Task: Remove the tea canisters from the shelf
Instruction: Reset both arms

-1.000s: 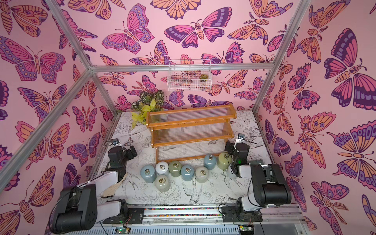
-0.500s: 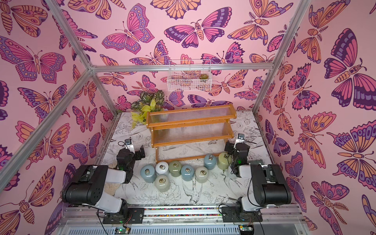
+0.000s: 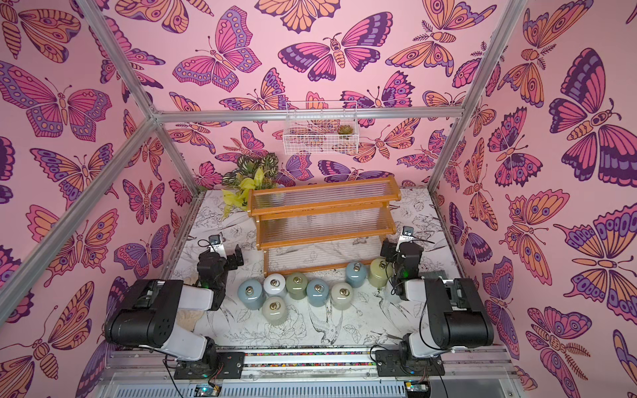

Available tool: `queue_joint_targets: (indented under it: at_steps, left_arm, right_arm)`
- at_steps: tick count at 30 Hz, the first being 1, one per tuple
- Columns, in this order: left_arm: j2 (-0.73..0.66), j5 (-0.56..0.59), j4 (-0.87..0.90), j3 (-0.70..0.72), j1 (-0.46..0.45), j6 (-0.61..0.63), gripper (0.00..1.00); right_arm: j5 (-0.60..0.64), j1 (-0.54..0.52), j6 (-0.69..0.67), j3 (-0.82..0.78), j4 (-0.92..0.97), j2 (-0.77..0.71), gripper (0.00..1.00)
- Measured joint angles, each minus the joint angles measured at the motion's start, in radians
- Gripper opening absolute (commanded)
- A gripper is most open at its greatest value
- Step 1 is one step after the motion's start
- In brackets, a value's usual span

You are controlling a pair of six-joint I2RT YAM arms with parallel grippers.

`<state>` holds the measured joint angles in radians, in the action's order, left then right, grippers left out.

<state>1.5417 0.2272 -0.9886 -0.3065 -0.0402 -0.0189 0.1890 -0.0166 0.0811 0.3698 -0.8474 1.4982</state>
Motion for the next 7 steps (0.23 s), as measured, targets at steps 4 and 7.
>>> queue_joint_targets:
  at_steps: [4,7]
  left_arm:
    - [0.0,-0.002,0.021,-0.043,0.002,0.0,1.0]
    - [0.0,-0.002,0.029,-0.045,0.003,0.0,1.0]
  right_arm:
    - [0.0,0.0,0.0,0.0,0.0,0.0,0.99]
    - [0.0,0.0,0.0,0.002,0.003,0.0,0.99]
